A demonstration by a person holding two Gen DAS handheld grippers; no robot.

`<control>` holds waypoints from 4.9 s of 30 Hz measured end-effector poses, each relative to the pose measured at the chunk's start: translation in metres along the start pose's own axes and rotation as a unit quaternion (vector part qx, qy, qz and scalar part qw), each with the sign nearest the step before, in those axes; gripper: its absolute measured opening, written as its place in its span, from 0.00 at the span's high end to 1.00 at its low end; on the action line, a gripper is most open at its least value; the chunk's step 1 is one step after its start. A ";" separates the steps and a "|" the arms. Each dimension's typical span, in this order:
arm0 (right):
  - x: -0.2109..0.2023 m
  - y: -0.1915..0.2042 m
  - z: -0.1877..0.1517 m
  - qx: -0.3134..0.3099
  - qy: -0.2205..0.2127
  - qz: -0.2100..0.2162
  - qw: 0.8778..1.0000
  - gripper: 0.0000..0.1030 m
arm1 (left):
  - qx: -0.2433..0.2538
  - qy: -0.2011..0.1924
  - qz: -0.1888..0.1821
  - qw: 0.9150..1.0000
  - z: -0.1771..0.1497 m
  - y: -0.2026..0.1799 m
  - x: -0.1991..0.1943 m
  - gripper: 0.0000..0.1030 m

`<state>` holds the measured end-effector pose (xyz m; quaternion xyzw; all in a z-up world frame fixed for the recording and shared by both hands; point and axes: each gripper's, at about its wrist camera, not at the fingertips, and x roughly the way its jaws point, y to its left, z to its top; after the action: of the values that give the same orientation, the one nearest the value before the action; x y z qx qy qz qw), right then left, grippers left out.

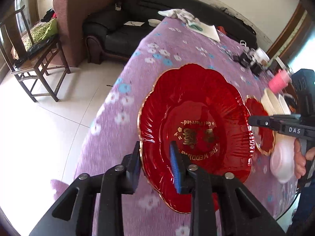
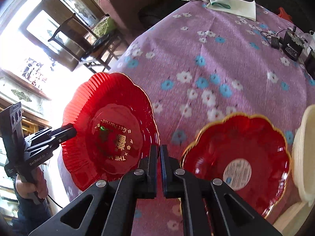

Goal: Organize plates and bowls

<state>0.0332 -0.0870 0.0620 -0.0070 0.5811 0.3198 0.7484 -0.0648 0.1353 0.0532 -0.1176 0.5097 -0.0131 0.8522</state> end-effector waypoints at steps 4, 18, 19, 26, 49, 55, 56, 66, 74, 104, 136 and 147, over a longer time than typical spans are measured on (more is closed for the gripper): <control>0.000 0.014 -0.019 -0.022 0.013 -0.010 1.000 0.94 | -0.002 0.001 0.001 1.000 -0.017 0.000 -0.005 0.72; -0.007 0.026 -0.045 -0.036 -0.004 -0.023 0.999 0.91 | -0.018 -0.025 0.014 0.999 -0.045 0.010 -0.015 0.70; -0.011 0.025 -0.047 -0.035 -0.010 -0.023 0.999 0.91 | -0.019 -0.031 0.016 0.999 -0.046 0.011 -0.019 0.70; -0.033 -0.012 -0.060 0.010 -0.036 -0.018 0.999 0.90 | -0.027 -0.091 0.009 0.995 -0.061 0.009 -0.050 0.65; -0.141 -0.064 -0.160 0.083 -0.228 -0.037 0.970 0.87 | 0.137 -0.141 -0.084 0.977 -0.090 -0.166 -0.035 0.35; -0.135 -0.079 -0.123 0.102 -0.210 -0.025 0.972 0.87 | 0.149 -0.115 -0.074 0.979 -0.092 -0.188 -0.019 0.34; -0.132 -0.080 -0.115 0.094 -0.196 -0.026 0.976 0.79 | 0.149 -0.115 -0.066 0.980 -0.090 -0.192 -0.018 0.34; -0.113 -0.119 -0.114 0.135 -0.159 0.006 0.978 0.63 | 0.116 -0.095 -0.041 0.988 -0.037 -0.214 0.000 0.32; -0.093 -0.140 -0.115 0.173 -0.135 -0.035 0.975 0.80 | 0.115 -0.062 0.029 0.991 0.011 -0.220 0.039 0.32; -0.082 -0.143 -0.116 0.168 -0.148 -0.048 0.974 0.90 | 0.056 0.007 0.012 0.998 0.023 -0.208 0.088 0.73; -0.099 -0.122 -0.120 0.138 -0.176 0.001 0.975 0.90 | 0.038 -0.050 -0.009 0.998 0.002 -0.187 0.032 0.72; -0.104 -0.090 -0.126 0.123 -0.181 0.002 0.976 0.90 | 0.027 -0.062 -0.024 0.997 -0.019 -0.160 0.008 0.71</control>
<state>-0.0442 -0.2554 0.0797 0.1447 0.4705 0.2436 0.8357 -0.0617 -0.0253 0.0719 -0.1069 0.4525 -0.0399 0.8844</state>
